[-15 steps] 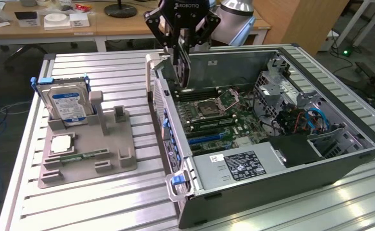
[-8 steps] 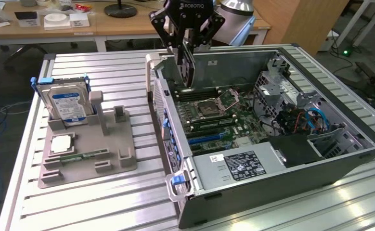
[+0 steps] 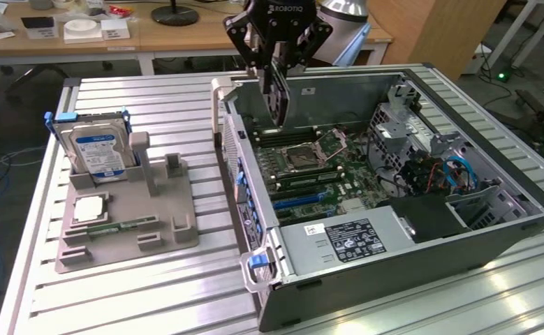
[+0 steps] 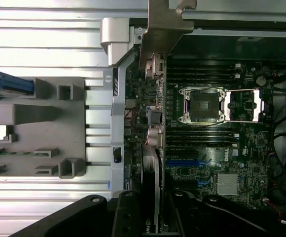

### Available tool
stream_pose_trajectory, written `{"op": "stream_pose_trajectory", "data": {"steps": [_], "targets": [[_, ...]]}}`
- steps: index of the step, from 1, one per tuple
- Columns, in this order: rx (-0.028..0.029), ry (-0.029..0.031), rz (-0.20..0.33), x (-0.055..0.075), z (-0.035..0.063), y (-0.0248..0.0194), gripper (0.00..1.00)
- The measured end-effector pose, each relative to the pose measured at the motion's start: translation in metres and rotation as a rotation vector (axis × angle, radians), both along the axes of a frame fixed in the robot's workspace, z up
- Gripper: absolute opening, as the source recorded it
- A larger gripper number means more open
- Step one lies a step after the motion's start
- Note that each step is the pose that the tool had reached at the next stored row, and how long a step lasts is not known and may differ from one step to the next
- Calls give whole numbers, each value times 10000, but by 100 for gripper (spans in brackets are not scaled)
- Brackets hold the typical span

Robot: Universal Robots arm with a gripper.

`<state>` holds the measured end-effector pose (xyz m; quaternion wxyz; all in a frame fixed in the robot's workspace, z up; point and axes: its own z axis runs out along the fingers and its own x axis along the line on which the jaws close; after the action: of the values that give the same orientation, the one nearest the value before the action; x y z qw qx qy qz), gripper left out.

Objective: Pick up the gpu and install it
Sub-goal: 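Pick up the gpu and move the gpu toward the slot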

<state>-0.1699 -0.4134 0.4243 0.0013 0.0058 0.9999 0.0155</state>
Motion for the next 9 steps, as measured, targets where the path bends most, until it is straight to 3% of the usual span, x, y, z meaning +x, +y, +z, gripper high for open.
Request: {"op": "stream_pose_trajectory", "data": {"steps": [9], "targets": [[0,0,1,88,-2,0,27]]}}
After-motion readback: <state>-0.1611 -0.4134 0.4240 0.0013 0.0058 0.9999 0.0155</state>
